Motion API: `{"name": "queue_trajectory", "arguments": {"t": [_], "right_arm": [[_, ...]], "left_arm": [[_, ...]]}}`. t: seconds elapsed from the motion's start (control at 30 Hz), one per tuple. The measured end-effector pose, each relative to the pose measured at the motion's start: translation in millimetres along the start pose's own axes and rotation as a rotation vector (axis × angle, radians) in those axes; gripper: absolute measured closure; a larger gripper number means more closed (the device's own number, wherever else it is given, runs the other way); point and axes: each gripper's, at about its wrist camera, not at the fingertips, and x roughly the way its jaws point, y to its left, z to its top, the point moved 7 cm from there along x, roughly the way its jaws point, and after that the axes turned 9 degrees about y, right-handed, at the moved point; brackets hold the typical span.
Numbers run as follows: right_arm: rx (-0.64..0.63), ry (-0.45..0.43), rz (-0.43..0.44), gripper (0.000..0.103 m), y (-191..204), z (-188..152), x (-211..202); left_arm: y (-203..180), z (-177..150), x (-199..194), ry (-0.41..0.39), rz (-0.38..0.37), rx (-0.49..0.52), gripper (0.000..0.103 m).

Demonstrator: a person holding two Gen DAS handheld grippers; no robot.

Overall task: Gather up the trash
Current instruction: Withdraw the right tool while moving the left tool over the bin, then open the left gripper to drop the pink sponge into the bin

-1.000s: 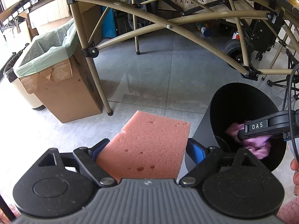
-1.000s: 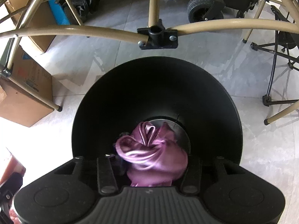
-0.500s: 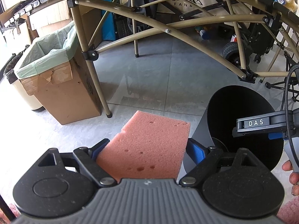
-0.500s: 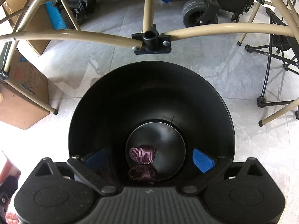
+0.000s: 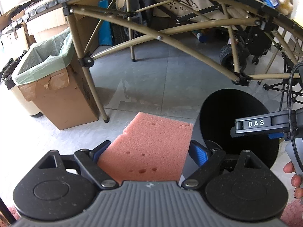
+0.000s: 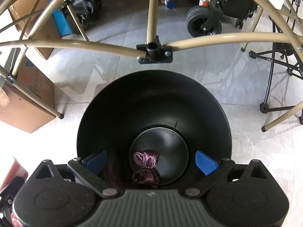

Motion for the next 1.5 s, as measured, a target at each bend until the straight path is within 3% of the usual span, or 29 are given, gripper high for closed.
{"name": "queue_trajectory", "arguments": {"t": [0.4,0.87,1.5], "right_arm": [[0.034,-0.076,0.017,0.000,-29,-9,-36],[0.143,-0.179,0.040,0.000,-97,-23,-74],[0.342,-0.243,0.039,0.000,-195,-42,-88]], "left_arm": [[-37,6,-17,-0.041,-0.031,0.055,0.015],[-101,6,-19,-0.030,-0.057,0.158,0.014],[-185,20,29,0.176,-0.091,0.194,0.015]]}}
